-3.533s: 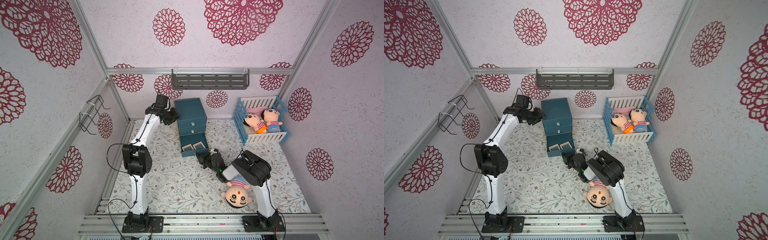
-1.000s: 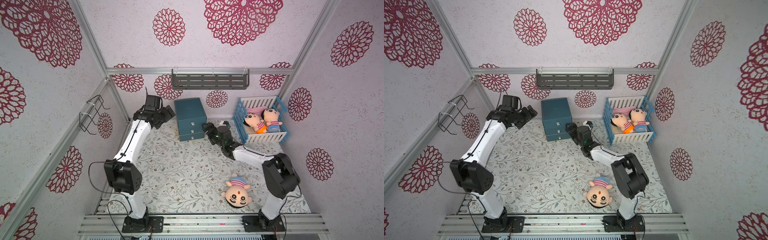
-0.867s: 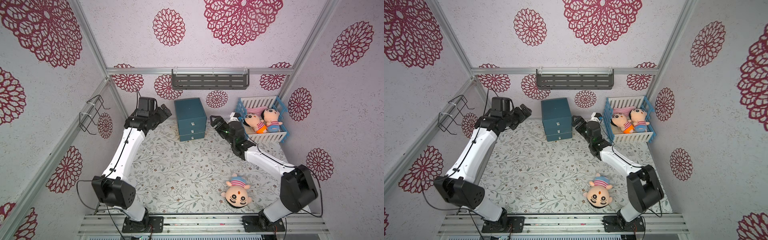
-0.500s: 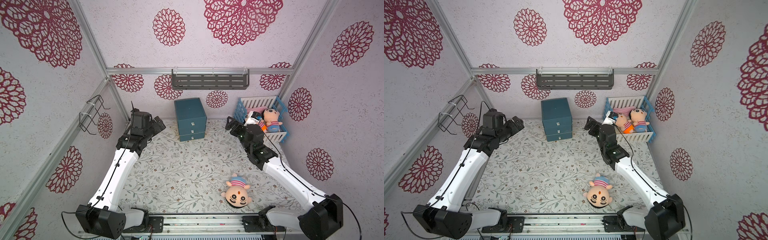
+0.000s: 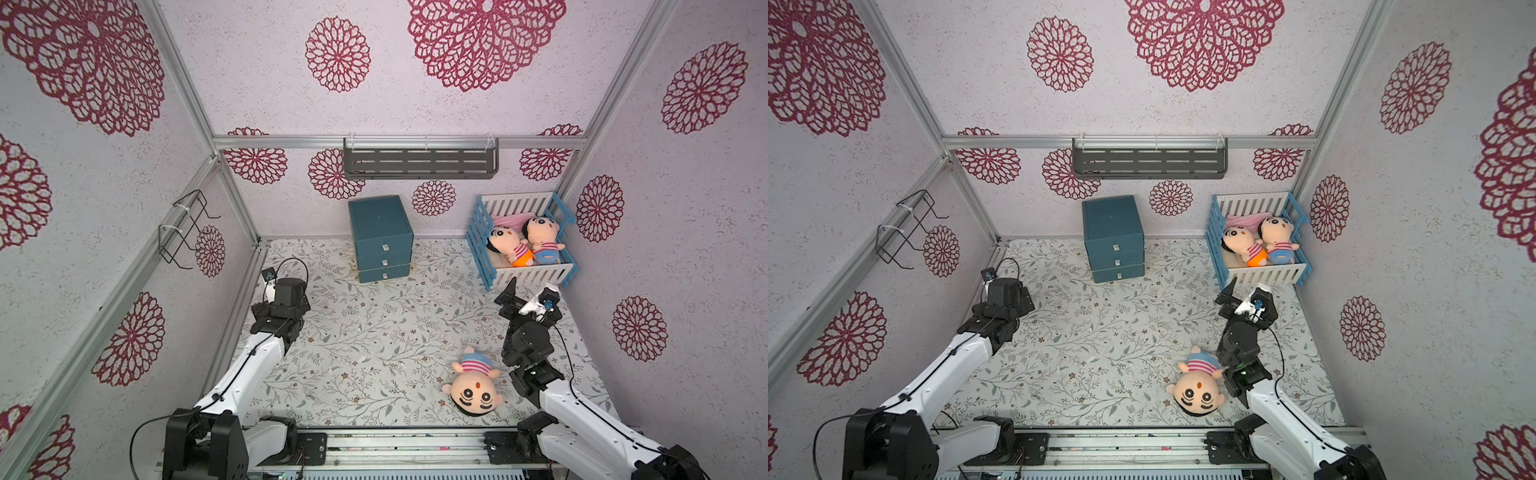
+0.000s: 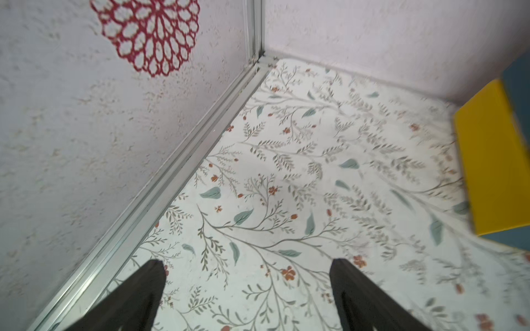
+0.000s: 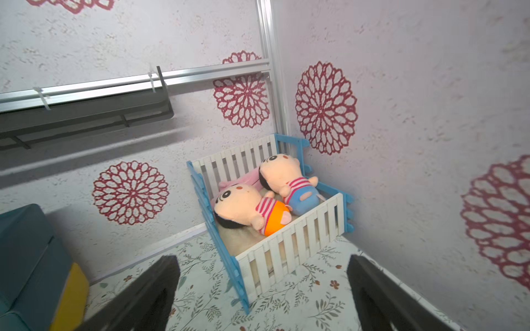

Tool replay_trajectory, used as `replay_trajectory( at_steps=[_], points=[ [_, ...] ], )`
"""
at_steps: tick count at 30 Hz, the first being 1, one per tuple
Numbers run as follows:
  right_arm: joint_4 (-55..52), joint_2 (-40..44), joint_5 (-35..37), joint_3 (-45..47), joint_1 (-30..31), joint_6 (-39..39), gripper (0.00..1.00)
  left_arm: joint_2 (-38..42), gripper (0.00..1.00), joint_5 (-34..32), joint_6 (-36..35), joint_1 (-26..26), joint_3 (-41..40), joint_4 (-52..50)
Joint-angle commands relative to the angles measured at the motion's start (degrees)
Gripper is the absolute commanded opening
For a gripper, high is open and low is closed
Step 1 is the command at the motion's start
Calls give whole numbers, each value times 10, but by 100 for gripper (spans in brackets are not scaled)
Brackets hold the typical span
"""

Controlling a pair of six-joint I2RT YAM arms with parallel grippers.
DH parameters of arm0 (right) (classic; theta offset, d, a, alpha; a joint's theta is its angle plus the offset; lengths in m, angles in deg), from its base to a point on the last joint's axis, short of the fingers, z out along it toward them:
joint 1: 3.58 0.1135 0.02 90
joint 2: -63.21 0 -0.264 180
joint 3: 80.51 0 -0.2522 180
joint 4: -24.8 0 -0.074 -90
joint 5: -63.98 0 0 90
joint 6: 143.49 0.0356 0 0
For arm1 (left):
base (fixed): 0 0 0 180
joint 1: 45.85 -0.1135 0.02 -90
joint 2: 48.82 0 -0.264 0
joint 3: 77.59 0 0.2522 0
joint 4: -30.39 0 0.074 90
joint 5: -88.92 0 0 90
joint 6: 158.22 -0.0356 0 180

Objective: Place the brooch boxes into the drawer by color
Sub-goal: Reset both arms

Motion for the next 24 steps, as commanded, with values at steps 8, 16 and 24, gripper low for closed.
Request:
replay_trajectory(
  at_steps=[8, 16, 24],
  points=[
    [178, -108, -5, 80, -18, -48, 99, -84, 97, 8, -98, -66, -81, 336],
    [354, -249, -50, 116, -45, -58, 99, -118, 97, 57, -110, -104, -127, 476],
    [459, -357, -100, 104, -68, -67, 99, -195, 97, 104, -143, -108, -228, 754]
  ],
)
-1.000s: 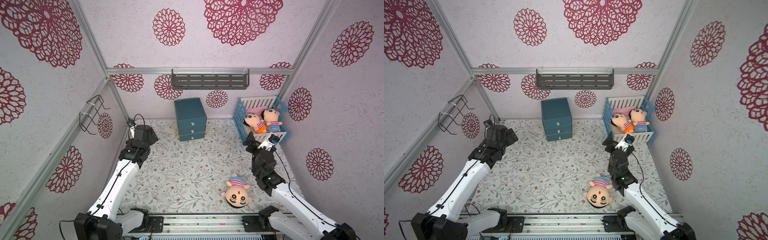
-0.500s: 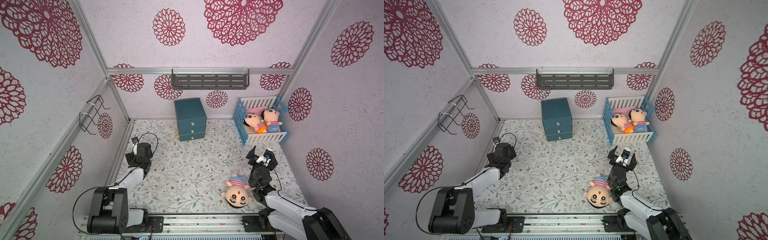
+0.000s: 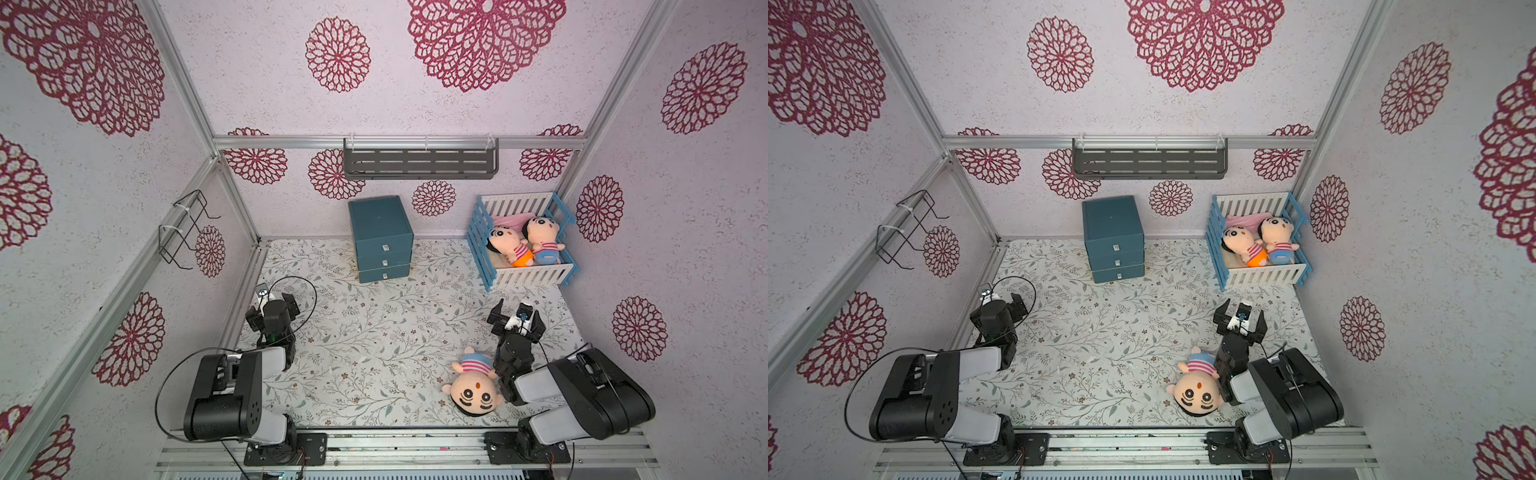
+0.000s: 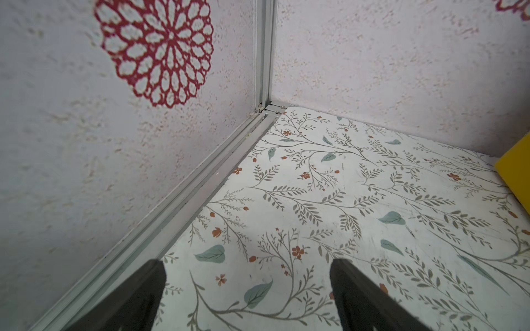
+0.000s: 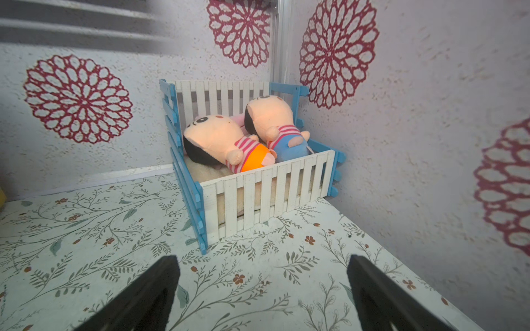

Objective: Place the brooch boxes into the drawer by color
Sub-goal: Reset both arms

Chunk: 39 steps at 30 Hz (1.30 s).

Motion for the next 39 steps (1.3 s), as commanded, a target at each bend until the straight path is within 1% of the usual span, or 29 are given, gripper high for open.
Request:
replay_trajectory(
  at_steps=[1, 3, 5, 6, 8, 10, 11, 12, 14, 15, 16, 17, 19, 20, 22, 23, 24, 28, 29, 34, 36, 39],
  points=[
    [62, 2, -36, -8, -8, -7, 99, -27, 97, 27, -26, 1, -23, 147],
    [89, -2, -47, 4, -10, -11, 99, -12, 97, 27, -18, 0, -16, 104],
    [110, -3, -93, 18, -15, -17, 99, -17, 97, 26, -21, 0, -14, 110],
    [135, -11, -105, 26, -15, -24, 99, -22, 97, 26, -21, -1, -14, 120],
    [144, -11, -125, 34, -21, -19, 99, -20, 97, 25, -20, -1, -10, 109],
    [147, -14, -188, 44, -50, 1, 99, -18, 97, 28, -17, -4, -3, 89],
    [193, -46, -217, 48, -64, 3, 99, -19, 97, 31, -14, -7, 0, 84],
    [228, -66, -201, 52, -65, 3, 99, -20, 97, 33, -11, -10, 4, 79],
    [139, -25, -220, 40, -76, 26, 99, -18, 97, 33, -4, -15, 14, 55],
    [167, -41, -227, 41, -83, 24, 99, -17, 97, 34, -3, -16, 14, 53],
    [161, -40, -221, 41, -84, 30, 99, -19, 97, 34, -3, -16, 14, 55],
    [131, -26, -225, 37, -88, 40, 99, -20, 97, 35, -3, -16, 13, 59],
    [106, -26, -244, 24, -112, 58, 99, -21, 97, 36, -2, -17, 15, 56],
    [50, -13, -255, 5, -125, 76, 99, -21, 97, 36, -2, -17, 16, 55],
    [2, -21, -266, -30, -119, 58, 99, -21, 97, 36, -2, -16, 16, 55],
    [-43, -16, -272, -47, -116, 57, 99, -20, 97, 36, -2, -17, 16, 56],
    [-23, -22, -272, -44, -116, 52, 99, -20, 97, 36, -1, -17, 16, 55],
    [-20, -15, -262, -35, -114, 57, 99, -20, 97, 35, -2, -17, 14, 57],
    [0, -18, -255, -29, -114, 57, 99, -20, 97, 36, -3, -17, 14, 58],
    [7, -18, -264, -25, -114, 55, 99, -19, 97, 36, -2, -17, 13, 59],
    [-20, -16, -264, -37, -114, 56, 99, -19, 97, 36, -2, -17, 13, 59],
    [-2, -17, -255, -29, -113, 57, 99, -19, 97, 36, -2, -17, 13, 59]
  ],
)
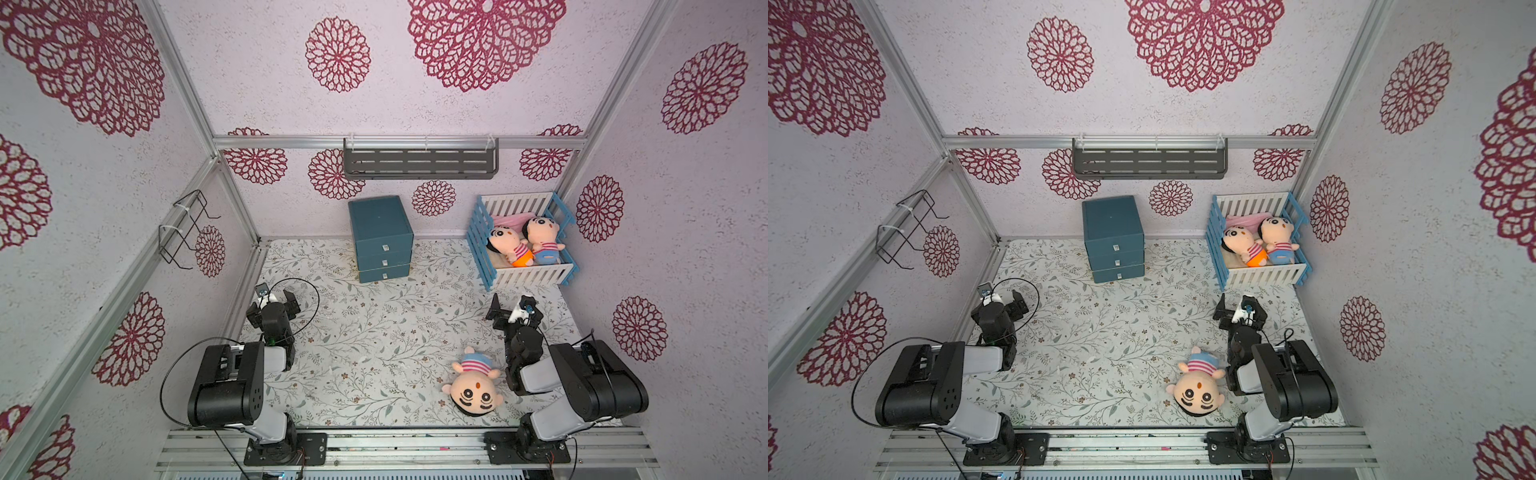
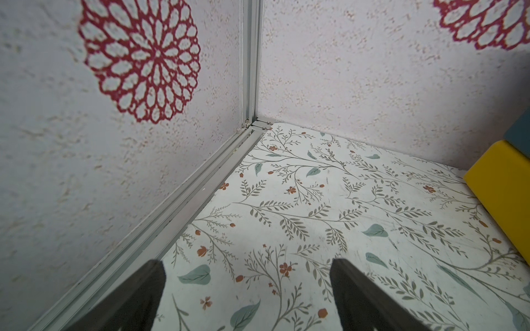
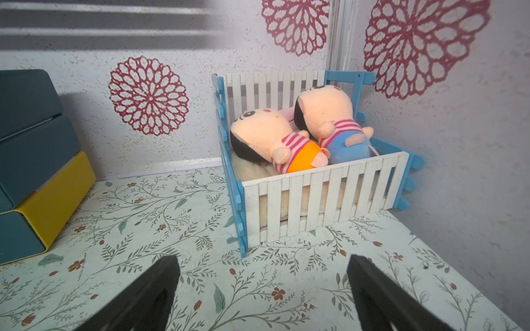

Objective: Place the brooch boxes into the drawer by color
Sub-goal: Reset both arms

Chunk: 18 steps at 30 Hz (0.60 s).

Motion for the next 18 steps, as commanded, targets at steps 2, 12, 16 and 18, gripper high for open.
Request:
replay_trajectory(
  at_steps=[2, 12, 16, 18],
  points=[
    [17, 12, 2, -2, 2, 9, 99, 2, 97, 4, 1, -5, 3, 1],
    [-6, 8, 1, -16, 2, 8, 99, 2, 97, 4, 3, -5, 3, 1],
    [-2, 11, 1, -12, 2, 8, 99, 3, 97, 5, 2, -5, 3, 2],
    [9, 12, 4, -5, 2, 8, 99, 3, 97, 5, 2, -5, 2, 3]
  ],
)
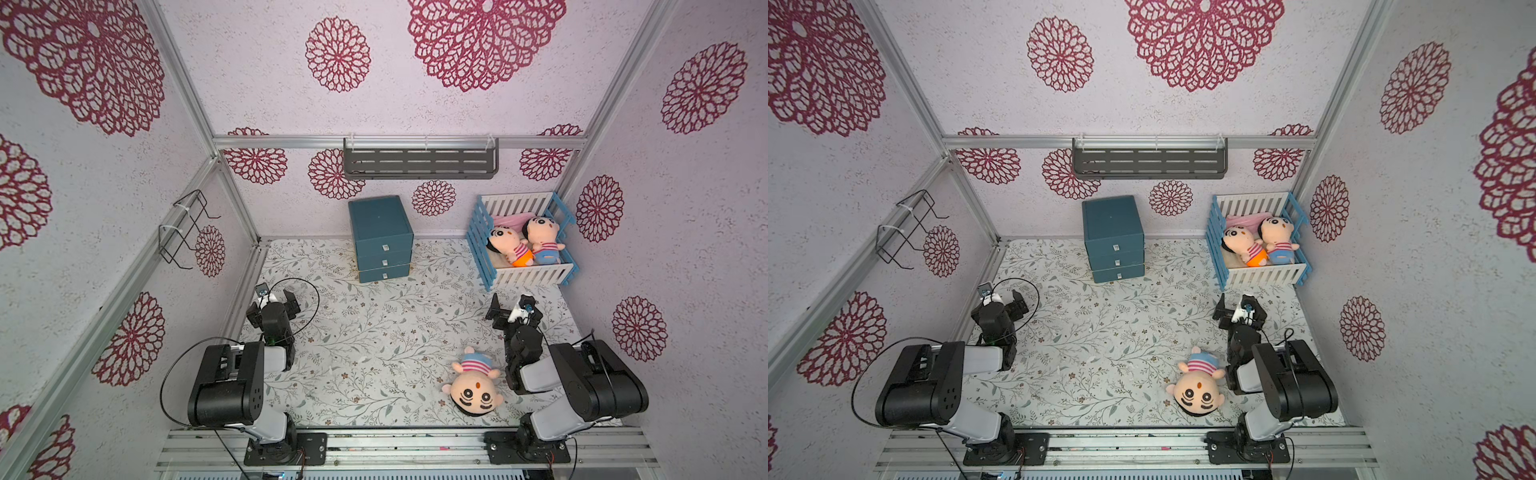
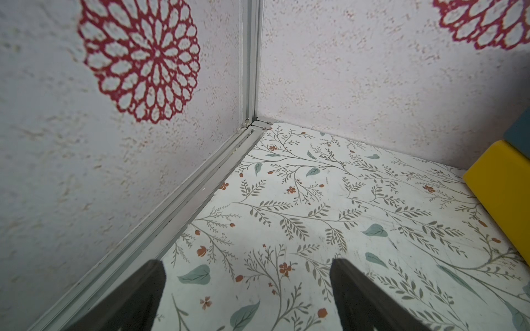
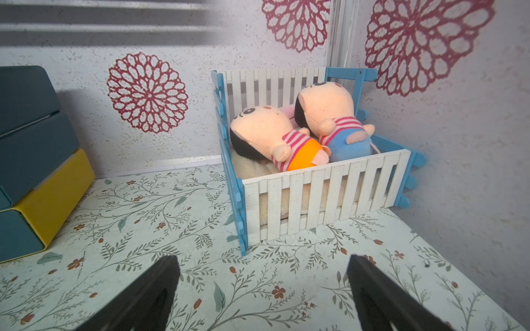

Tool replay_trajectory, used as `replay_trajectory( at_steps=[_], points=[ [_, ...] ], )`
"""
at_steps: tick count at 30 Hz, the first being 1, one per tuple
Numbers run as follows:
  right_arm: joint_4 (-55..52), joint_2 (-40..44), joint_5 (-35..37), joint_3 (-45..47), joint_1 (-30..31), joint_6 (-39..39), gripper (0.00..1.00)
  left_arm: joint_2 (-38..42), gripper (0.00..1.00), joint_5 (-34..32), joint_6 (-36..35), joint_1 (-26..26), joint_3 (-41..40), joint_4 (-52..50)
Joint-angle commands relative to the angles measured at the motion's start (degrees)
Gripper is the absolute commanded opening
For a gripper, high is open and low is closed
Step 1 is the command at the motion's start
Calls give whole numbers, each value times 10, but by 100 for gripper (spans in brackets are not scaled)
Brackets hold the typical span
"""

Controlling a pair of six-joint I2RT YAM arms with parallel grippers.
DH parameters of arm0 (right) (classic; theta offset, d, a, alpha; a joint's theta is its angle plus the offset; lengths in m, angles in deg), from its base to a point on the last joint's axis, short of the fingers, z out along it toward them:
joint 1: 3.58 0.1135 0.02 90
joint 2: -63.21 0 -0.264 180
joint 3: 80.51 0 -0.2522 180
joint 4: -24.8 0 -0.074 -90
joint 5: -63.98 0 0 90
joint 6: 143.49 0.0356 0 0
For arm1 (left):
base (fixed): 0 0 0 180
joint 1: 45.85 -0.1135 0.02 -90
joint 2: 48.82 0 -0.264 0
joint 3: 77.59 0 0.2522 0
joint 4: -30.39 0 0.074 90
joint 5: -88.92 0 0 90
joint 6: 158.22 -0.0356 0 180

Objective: Place the brooch boxes into the drawer by color
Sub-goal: Reset both arms

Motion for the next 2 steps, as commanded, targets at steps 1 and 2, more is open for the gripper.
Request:
replay_trajectory(
  at_steps=[1, 2],
  points=[
    [24, 12, 4, 1, 2, 8, 99, 4, 97, 3, 1, -5, 1, 4],
    [26, 12, 4, 1, 2, 8, 99, 3, 97, 3, 1, -5, 0, 5]
  ],
)
